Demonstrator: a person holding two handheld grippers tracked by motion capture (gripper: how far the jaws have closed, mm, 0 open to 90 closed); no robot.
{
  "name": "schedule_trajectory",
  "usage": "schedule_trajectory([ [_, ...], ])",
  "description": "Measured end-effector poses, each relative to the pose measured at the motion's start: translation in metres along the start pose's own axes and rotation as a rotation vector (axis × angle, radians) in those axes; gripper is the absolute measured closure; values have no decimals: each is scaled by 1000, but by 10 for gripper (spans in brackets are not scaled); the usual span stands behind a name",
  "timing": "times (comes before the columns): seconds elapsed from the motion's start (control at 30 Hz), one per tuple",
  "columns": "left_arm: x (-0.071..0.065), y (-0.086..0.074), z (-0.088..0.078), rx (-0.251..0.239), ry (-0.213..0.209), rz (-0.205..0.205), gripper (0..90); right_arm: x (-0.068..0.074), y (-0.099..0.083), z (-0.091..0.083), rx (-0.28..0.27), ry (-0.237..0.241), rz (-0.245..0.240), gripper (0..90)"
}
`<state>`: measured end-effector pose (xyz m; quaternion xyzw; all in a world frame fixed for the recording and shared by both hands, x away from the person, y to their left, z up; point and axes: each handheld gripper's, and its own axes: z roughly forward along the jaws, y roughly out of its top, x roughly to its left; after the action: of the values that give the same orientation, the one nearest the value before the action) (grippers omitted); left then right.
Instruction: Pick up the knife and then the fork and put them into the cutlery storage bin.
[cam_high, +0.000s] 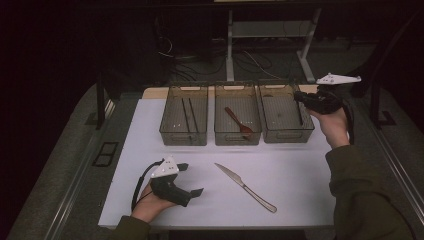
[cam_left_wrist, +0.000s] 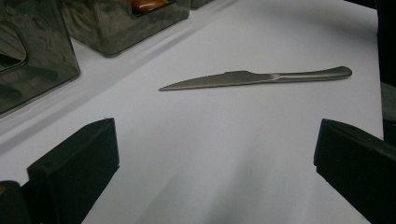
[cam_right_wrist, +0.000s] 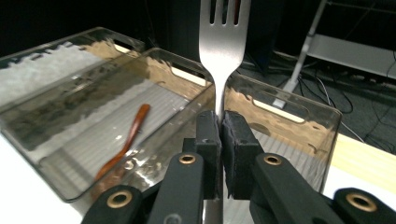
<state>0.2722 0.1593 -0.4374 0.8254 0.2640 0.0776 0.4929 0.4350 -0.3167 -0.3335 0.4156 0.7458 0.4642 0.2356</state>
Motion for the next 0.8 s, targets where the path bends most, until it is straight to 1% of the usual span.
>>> schedule_trajectory([
  [0.1, 0, 0, 0, 0, -1, 1, 0, -7, -6, 8, 34, -7, 17, 842],
  [0.33, 0, 0, 0, 2, 0, 3, 0, -15, -20, 23, 143, -26, 1, 842],
  [0.43, -1, 0, 0, 4, -1, 3, 0, -19, -25, 28, 188, -22, -1, 842],
  [0.57, -1, 0, 0, 4, -2, 1, 0, -19, -29, 33, 246, -20, -14, 842],
  [0.8, -1, 0, 1, 12, -4, 3, 0, -20, -34, 43, 319, -4, -29, 842],
])
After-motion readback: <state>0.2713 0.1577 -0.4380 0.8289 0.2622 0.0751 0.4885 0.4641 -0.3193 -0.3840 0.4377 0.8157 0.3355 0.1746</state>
